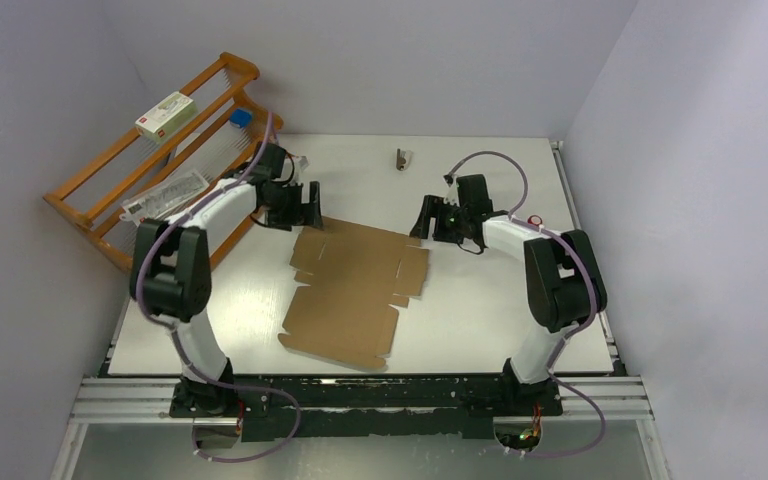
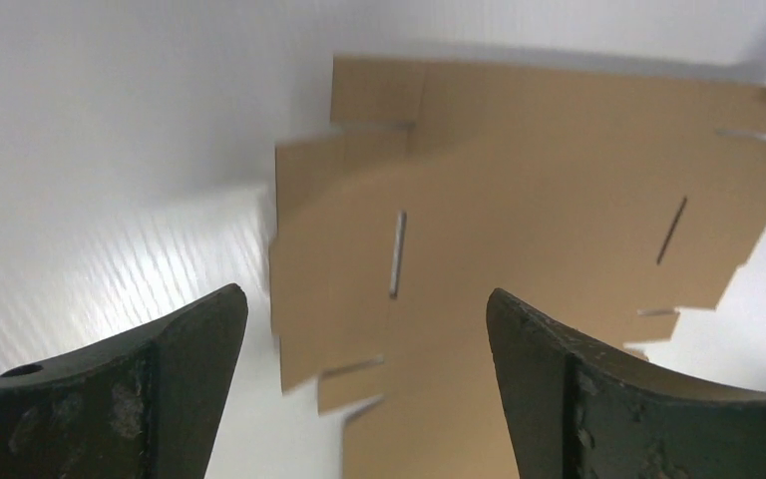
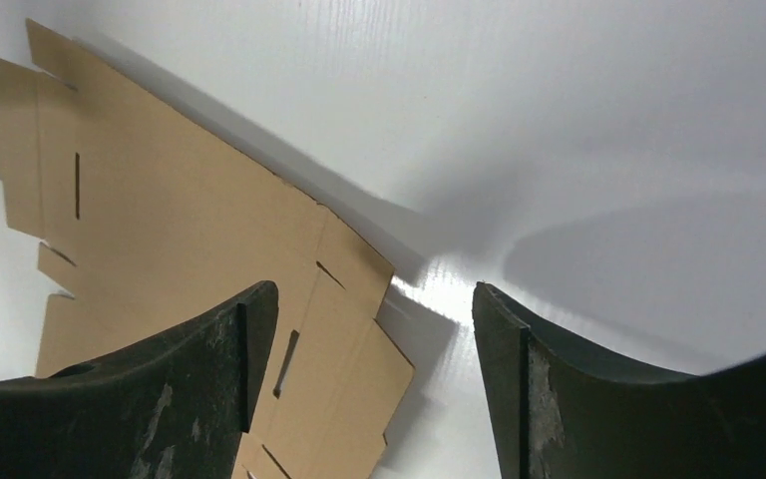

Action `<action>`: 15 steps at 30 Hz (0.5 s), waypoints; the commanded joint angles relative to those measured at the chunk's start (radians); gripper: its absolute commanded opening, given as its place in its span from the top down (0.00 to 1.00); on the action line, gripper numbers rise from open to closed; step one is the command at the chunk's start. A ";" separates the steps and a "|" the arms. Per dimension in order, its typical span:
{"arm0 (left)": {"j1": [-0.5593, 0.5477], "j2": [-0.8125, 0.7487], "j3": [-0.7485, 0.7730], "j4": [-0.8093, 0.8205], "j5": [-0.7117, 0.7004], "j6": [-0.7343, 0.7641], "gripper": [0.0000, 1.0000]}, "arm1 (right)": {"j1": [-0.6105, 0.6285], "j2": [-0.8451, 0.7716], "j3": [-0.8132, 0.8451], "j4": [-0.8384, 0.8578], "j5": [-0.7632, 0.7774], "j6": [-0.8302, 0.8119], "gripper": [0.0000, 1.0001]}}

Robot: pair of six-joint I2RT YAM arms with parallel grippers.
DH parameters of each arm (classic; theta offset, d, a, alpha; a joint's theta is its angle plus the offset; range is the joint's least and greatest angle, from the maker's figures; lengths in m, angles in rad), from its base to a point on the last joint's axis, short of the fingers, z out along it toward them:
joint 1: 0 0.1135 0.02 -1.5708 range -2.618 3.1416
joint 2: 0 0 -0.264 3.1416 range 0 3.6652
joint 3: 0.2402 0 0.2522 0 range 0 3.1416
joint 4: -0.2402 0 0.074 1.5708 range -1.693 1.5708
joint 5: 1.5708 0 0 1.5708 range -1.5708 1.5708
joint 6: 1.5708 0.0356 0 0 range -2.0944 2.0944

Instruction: Fold the paper box

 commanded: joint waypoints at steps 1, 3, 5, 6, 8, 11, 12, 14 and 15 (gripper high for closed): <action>0.008 0.132 0.159 -0.040 0.052 0.067 0.07 | -0.007 0.062 0.001 0.053 -0.107 0.063 0.26; 0.008 0.187 0.232 -0.060 0.062 0.081 0.08 | -0.013 0.089 0.005 0.084 -0.130 0.078 0.30; 0.008 0.231 0.283 -0.073 0.067 0.098 0.08 | -0.019 0.107 0.002 0.103 -0.148 0.090 0.35; 0.008 0.250 0.306 -0.077 0.076 0.104 0.08 | -0.023 0.114 0.003 0.111 -0.158 0.095 0.37; 0.009 0.292 0.355 -0.094 0.087 0.119 0.08 | -0.024 0.124 0.004 0.121 -0.177 0.102 0.41; 0.010 0.358 0.410 -0.127 0.101 0.144 0.10 | -0.026 0.134 0.008 0.128 -0.195 0.099 0.48; 0.010 0.373 0.425 -0.138 0.105 0.151 0.10 | -0.026 0.137 0.013 0.124 -0.196 0.096 0.51; 0.012 0.387 0.434 -0.142 0.116 0.156 0.11 | -0.028 0.146 0.026 0.116 -0.207 0.088 0.54; 0.015 0.390 0.433 -0.139 0.125 0.158 0.12 | -0.028 0.149 0.031 0.116 -0.213 0.086 0.57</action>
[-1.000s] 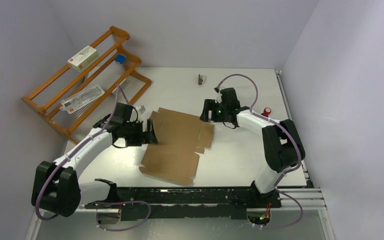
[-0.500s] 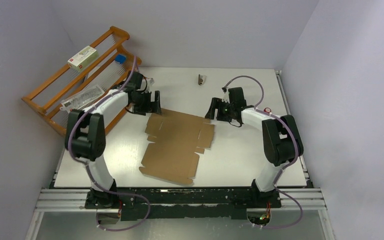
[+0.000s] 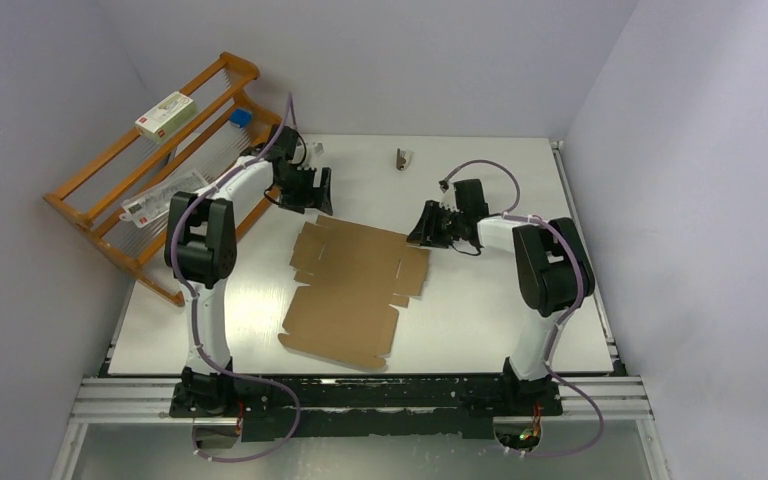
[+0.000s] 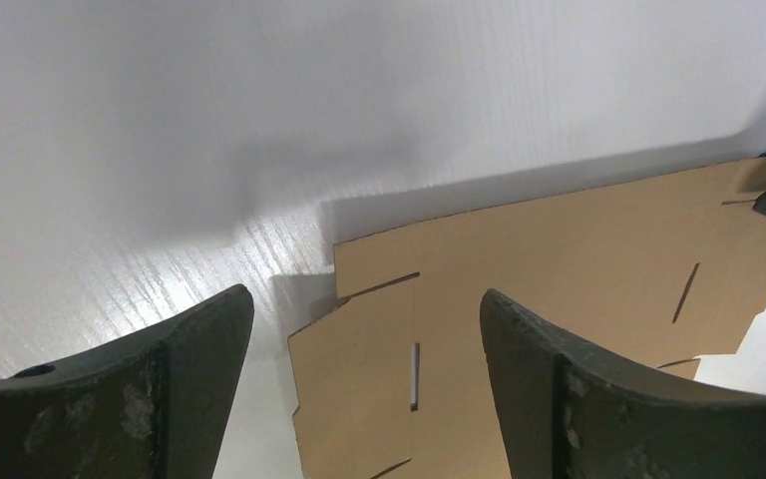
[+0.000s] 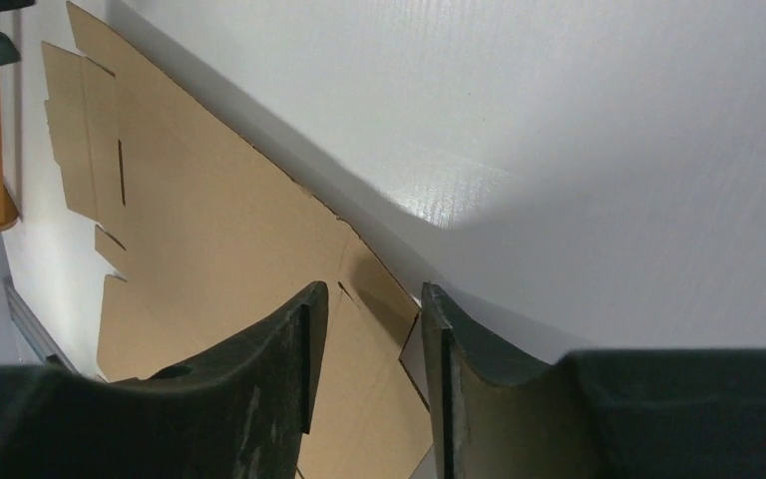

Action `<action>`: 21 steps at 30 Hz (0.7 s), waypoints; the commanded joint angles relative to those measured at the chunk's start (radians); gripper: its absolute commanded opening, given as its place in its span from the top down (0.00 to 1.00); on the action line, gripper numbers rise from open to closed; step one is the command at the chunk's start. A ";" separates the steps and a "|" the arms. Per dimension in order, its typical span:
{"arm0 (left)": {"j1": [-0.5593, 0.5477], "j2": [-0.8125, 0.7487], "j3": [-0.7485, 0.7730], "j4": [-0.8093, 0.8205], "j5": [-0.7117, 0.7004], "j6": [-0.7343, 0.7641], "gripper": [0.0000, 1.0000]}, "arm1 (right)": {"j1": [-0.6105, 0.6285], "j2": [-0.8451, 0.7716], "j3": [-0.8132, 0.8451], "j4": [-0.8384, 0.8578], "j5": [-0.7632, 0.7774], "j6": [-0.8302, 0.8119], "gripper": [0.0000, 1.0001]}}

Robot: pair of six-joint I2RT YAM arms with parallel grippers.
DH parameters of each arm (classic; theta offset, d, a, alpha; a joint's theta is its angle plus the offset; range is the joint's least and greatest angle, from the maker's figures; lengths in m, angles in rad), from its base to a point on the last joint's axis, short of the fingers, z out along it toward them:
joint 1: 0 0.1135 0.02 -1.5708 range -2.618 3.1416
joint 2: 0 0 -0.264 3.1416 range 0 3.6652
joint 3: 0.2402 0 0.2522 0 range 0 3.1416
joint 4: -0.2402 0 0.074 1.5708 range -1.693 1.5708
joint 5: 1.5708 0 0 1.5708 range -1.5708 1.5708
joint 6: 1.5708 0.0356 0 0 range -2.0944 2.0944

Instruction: Fold the paper box

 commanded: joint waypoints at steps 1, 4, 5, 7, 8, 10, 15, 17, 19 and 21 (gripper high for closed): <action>0.014 0.032 0.031 -0.049 0.064 0.041 0.12 | -0.009 0.024 0.036 0.006 -0.042 -0.006 0.59; 0.023 0.033 0.024 -0.046 0.074 0.041 0.12 | -0.010 0.034 0.059 -0.003 -0.053 -0.022 0.70; 0.028 0.033 0.021 -0.045 0.078 0.043 0.12 | -0.010 0.038 0.070 -0.009 -0.055 -0.031 0.73; 0.036 0.032 0.011 -0.042 0.092 0.045 0.12 | -0.012 0.061 0.101 -0.032 -0.069 -0.066 0.77; 0.042 0.032 0.006 -0.042 0.100 0.047 0.13 | -0.012 0.074 0.132 -0.044 -0.083 -0.088 0.80; 0.056 0.027 -0.007 -0.036 0.117 0.043 0.13 | -0.012 0.106 0.177 -0.097 -0.112 -0.132 0.86; 0.066 0.023 -0.030 -0.026 0.141 0.047 0.14 | -0.013 0.152 0.254 -0.150 -0.149 -0.190 0.90; 0.067 0.031 -0.033 -0.027 0.145 0.047 0.16 | -0.013 0.163 0.279 -0.172 -0.162 -0.213 0.89; 0.068 0.039 -0.034 -0.034 0.149 0.043 0.17 | -0.013 0.166 0.298 -0.190 -0.156 -0.221 0.89; 0.068 0.040 -0.043 -0.031 0.168 0.038 0.19 | -0.013 0.162 0.304 -0.191 -0.150 -0.220 0.89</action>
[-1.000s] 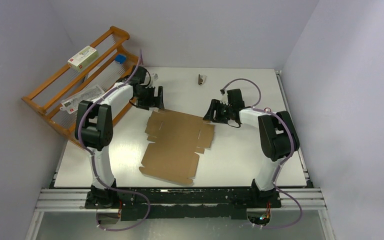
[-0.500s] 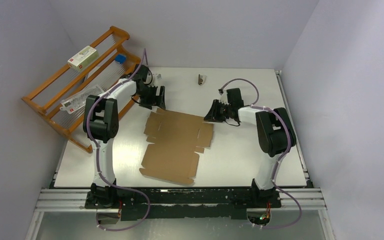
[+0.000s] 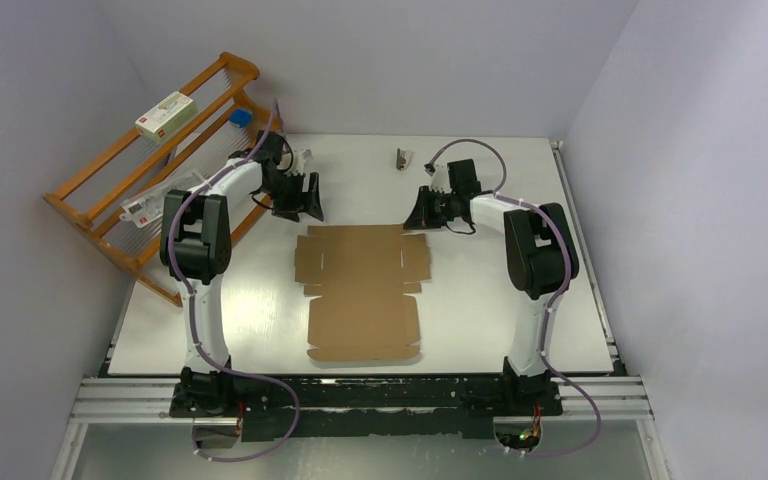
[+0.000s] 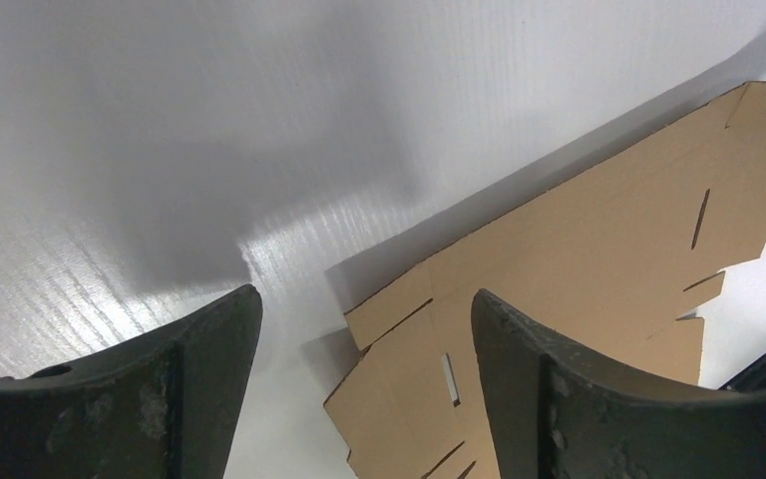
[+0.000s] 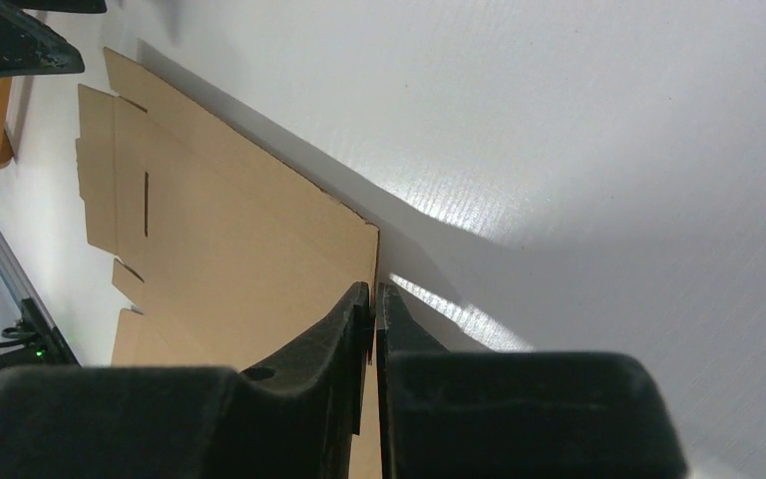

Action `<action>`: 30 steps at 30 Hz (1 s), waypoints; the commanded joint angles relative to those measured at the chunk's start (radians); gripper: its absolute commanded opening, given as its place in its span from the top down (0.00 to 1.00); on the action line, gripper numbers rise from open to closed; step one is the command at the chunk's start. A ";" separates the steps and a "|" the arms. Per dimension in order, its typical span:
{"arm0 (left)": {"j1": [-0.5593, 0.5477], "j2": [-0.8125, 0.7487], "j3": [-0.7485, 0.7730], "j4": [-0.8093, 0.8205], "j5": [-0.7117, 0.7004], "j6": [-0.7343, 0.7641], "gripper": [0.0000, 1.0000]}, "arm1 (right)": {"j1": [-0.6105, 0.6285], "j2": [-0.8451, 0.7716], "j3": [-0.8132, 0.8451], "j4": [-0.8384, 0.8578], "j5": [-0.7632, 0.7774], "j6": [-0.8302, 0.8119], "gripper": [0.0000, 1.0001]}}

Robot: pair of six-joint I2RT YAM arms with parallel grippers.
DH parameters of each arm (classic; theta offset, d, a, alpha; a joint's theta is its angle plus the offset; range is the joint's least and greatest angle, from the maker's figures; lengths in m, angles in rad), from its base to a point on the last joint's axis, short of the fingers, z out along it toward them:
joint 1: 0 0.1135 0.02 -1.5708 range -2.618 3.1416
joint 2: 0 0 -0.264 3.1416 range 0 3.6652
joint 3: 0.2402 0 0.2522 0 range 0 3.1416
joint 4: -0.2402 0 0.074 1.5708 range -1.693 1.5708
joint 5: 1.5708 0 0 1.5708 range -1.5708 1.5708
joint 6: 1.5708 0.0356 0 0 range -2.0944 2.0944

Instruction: Fold the paper box

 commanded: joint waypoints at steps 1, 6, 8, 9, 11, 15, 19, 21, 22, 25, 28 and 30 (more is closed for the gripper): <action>0.003 0.000 -0.024 -0.003 0.067 0.005 0.21 | -0.009 0.000 0.034 -0.043 -0.012 -0.041 0.89; -0.001 -0.013 -0.068 0.002 0.103 -0.003 0.27 | -0.007 -0.018 0.003 -0.006 -0.003 -0.012 0.88; -0.008 -0.012 -0.070 -0.007 0.102 0.002 0.30 | -0.008 -0.027 -0.018 0.012 -0.001 -0.003 0.88; -0.012 -0.013 -0.070 -0.010 0.099 0.005 0.31 | -0.007 -0.033 -0.028 0.020 0.006 0.002 0.88; -0.024 -0.014 -0.073 -0.010 0.094 0.006 0.34 | -0.008 -0.042 -0.041 0.032 0.016 0.008 0.88; -0.046 -0.014 -0.066 -0.016 0.085 0.009 0.46 | -0.007 -0.051 -0.051 0.041 0.023 0.013 0.88; -0.064 -0.030 -0.066 -0.024 0.023 0.001 0.63 | -0.007 -0.067 -0.057 0.042 0.045 0.017 0.88; -0.075 -0.034 -0.063 -0.031 0.004 -0.001 0.67 | -0.007 -0.077 -0.061 0.041 0.058 0.017 0.88; -0.081 -0.036 -0.062 -0.035 -0.008 -0.003 0.69 | -0.007 -0.081 -0.061 0.037 0.068 0.018 0.88; -0.103 -0.047 -0.053 -0.048 -0.059 -0.014 0.76 | -0.004 -0.104 -0.072 0.035 0.102 0.019 0.89; -0.132 -0.061 -0.044 -0.064 -0.153 -0.049 0.82 | 0.001 -0.135 -0.086 0.034 0.149 0.020 0.89; -0.146 -0.073 -0.045 -0.062 -0.209 -0.083 0.90 | 0.010 -0.153 -0.093 0.033 0.187 0.024 0.89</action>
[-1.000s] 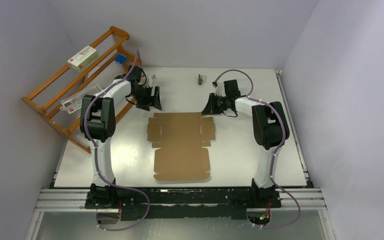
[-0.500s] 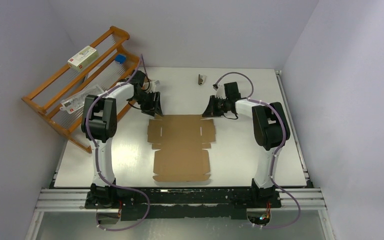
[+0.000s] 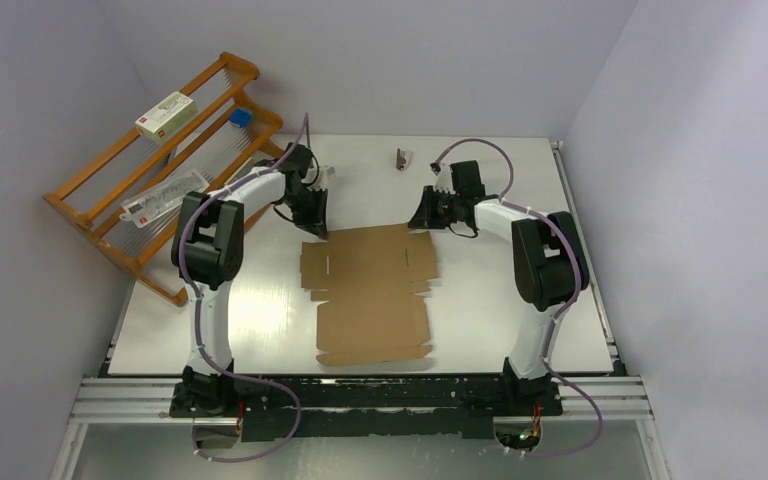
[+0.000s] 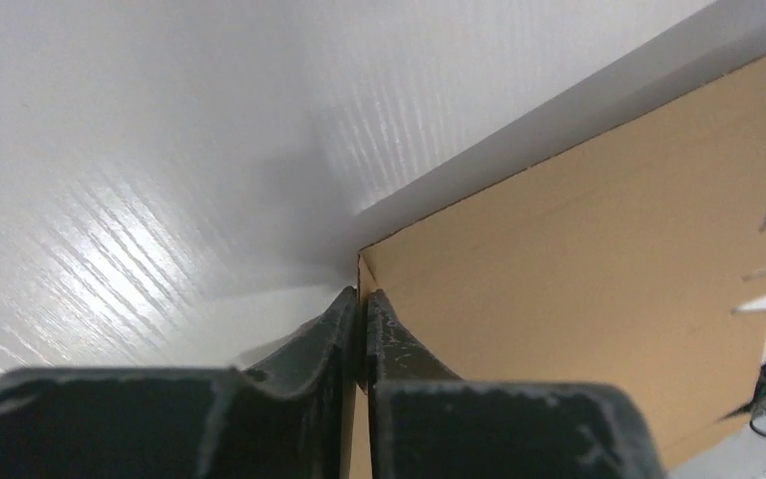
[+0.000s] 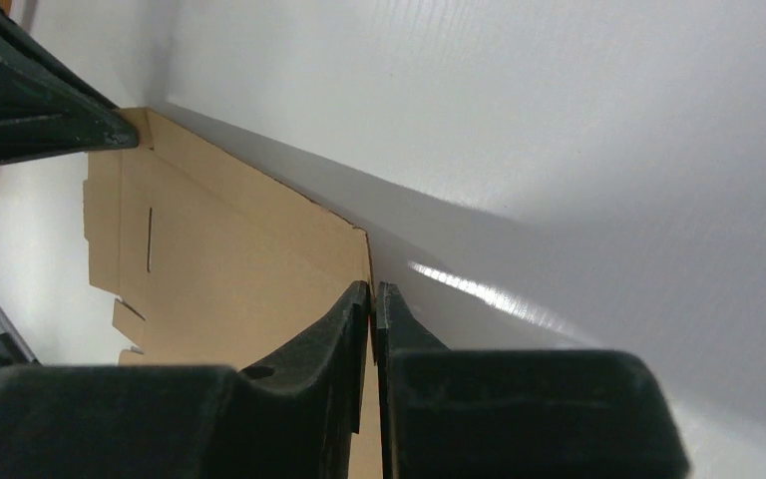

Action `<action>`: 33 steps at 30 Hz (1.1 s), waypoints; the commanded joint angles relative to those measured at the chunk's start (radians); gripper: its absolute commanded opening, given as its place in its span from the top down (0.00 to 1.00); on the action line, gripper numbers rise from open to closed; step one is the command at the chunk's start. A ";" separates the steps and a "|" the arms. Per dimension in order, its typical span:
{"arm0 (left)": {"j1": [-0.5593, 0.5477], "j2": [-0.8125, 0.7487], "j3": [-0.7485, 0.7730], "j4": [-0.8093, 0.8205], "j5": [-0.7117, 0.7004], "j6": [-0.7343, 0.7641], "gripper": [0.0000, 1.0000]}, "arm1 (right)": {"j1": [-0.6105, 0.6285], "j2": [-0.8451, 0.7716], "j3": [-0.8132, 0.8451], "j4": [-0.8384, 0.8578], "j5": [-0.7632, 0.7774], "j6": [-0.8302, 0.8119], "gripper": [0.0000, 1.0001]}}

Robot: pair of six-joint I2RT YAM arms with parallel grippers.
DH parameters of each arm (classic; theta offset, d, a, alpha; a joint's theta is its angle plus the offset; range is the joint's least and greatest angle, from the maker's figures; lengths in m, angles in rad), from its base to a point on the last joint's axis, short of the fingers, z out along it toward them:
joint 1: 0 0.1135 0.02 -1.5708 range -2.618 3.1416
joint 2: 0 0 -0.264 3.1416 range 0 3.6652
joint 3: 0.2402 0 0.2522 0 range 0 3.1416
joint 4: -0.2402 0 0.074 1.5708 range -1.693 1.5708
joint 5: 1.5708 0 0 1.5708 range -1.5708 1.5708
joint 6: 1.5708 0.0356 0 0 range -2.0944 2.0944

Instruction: Fold the paper box

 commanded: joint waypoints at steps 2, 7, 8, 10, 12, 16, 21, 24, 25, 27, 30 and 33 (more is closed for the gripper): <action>-0.038 -0.079 -0.004 -0.016 -0.180 -0.088 0.94 | 0.016 -0.077 -0.025 0.011 0.140 0.003 0.89; -0.075 -0.107 -0.044 -0.004 -0.298 -0.146 0.95 | 0.080 -0.105 -0.019 -0.035 0.346 -0.016 0.89; -0.083 -0.112 -0.045 -0.008 -0.323 -0.154 0.95 | 0.091 -0.106 -0.009 -0.050 0.398 -0.024 0.89; -0.100 -0.121 -0.045 -0.013 -0.376 -0.172 0.95 | 0.139 -0.106 0.009 -0.080 0.500 -0.043 0.89; -0.114 -0.131 -0.049 -0.005 -0.420 -0.197 0.95 | 0.181 -0.096 0.035 -0.108 0.596 -0.059 0.88; -0.135 -0.119 -0.032 -0.010 -0.457 -0.223 0.95 | 0.256 -0.069 0.092 -0.166 0.730 -0.075 0.87; -0.165 -0.095 -0.004 -0.025 -0.493 -0.241 0.94 | 0.295 -0.038 0.149 -0.204 0.785 -0.075 0.84; -0.170 -0.100 -0.009 -0.020 -0.505 -0.254 0.93 | 0.307 -0.018 0.178 -0.228 0.804 -0.075 0.84; -0.170 -0.105 -0.011 -0.017 -0.506 -0.255 0.92 | 0.309 -0.014 0.186 -0.233 0.806 -0.077 0.84; -0.170 -0.112 -0.010 -0.020 -0.509 -0.258 0.89 | 0.310 -0.013 0.193 -0.237 0.798 -0.076 0.83; -0.169 -0.129 -0.012 -0.030 -0.511 -0.257 0.79 | 0.306 -0.038 0.188 -0.236 0.778 -0.075 0.80; -0.168 -0.180 -0.038 -0.024 -0.508 -0.254 0.74 | 0.286 -0.091 0.151 -0.218 0.727 -0.062 0.71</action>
